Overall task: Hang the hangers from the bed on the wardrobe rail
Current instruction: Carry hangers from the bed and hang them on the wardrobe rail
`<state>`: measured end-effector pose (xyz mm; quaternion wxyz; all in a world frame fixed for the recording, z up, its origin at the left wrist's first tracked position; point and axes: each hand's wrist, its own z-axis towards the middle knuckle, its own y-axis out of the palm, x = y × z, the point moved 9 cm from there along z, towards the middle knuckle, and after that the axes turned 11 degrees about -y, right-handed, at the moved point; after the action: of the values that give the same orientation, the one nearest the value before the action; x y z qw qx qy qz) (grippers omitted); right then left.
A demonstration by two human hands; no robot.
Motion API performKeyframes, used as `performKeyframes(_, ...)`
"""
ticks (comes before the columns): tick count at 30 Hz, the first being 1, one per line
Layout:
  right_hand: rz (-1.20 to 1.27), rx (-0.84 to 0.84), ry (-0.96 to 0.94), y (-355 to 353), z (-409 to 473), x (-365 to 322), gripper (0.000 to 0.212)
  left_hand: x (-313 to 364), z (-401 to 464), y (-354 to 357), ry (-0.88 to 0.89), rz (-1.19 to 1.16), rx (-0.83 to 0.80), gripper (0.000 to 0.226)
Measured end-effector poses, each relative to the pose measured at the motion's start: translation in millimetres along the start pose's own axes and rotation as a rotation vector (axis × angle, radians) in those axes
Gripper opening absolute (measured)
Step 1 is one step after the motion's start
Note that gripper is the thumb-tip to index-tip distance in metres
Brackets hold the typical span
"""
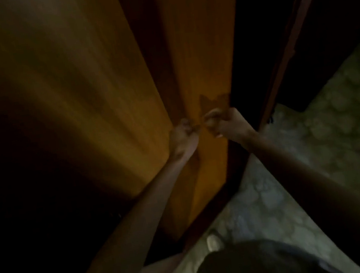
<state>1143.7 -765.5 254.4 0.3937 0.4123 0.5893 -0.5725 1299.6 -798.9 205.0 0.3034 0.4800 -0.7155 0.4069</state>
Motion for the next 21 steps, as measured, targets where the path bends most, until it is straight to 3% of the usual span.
performKeyframes(2, -0.090, -0.093, 0.100, 9.3, -24.6, 57.8, 0.011, -63.1, 1.9, 39.6, -0.153, 0.122, -0.091, 0.010)
performKeyframes(5, -0.174, -0.211, 0.248, 16.1, -71.0, 138.7, 0.016, -125.6, -8.8, 81.9, -0.243, 0.335, -0.124, 0.029)
performKeyframes(11, -0.154, -0.193, 0.545, -0.8, -184.8, 268.5, 0.020, -239.4, -28.8, 152.3, -0.411, 0.662, -0.283, 0.034)
performKeyframes(16, -0.067, -0.115, 0.781, -10.8, -298.3, 340.2, 0.021, -290.0, -60.4, 209.2, -0.362, 1.036, -0.477, 0.025)
performKeyframes(21, 0.055, 0.048, 0.932, -18.7, -401.5, 369.2, 0.022, -304.3, -83.5, 277.4, -0.195, 1.342, -0.701, 0.023)
